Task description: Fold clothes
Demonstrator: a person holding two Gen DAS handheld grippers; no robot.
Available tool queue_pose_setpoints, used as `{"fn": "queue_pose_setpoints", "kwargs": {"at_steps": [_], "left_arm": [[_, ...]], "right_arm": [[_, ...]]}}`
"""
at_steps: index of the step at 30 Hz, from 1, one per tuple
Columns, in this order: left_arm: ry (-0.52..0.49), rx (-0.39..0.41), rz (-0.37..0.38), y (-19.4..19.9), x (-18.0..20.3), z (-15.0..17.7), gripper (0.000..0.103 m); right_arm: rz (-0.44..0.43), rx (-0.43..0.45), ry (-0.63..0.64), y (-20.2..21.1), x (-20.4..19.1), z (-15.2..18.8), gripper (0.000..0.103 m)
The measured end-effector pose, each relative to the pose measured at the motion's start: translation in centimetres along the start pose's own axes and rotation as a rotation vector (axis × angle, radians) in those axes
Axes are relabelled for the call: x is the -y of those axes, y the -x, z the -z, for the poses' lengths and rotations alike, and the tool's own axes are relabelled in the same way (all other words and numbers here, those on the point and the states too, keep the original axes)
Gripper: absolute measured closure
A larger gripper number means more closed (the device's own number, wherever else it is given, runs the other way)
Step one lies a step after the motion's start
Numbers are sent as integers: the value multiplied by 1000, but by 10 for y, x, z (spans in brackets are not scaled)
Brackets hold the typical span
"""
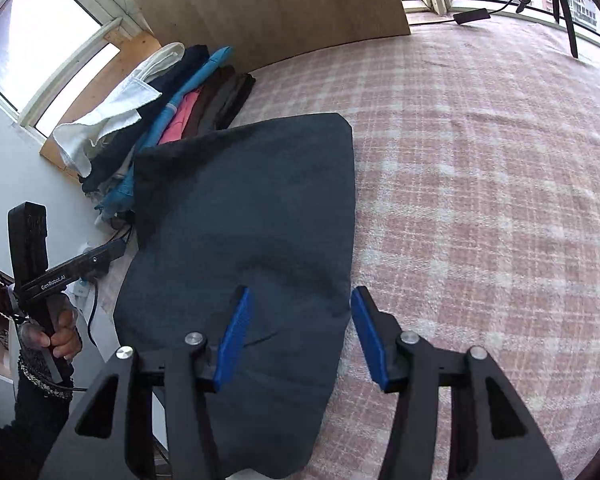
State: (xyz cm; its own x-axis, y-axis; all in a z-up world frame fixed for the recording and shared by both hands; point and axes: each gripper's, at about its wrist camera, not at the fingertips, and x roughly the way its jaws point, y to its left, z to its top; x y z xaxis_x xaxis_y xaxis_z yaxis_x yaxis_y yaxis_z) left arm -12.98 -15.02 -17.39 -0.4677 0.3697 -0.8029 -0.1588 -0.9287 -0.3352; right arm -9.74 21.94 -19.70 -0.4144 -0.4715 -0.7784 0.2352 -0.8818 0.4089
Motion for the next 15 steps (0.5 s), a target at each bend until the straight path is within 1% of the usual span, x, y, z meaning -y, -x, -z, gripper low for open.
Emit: {"fn": "queue_pose_setpoints", "kwargs": {"at_steps": [3,5,8,11,15], "left_arm": [[46,17,-8,16,-9,18,49],[81,22,7,20,-13,28,49],[99,14,23,21,-14,39,49],[116,6,21,15,-13,44,49],[169,14,37,16,-19,53,49]], "right_arm": [[40,63,43,10,0,6,43],[55,76,56,12,-1,9,43],[35,52,35,11,-2,-2,43],[14,27,20,12,-2,-5,43],[52,24,52,18,-9,-10,43]]}}
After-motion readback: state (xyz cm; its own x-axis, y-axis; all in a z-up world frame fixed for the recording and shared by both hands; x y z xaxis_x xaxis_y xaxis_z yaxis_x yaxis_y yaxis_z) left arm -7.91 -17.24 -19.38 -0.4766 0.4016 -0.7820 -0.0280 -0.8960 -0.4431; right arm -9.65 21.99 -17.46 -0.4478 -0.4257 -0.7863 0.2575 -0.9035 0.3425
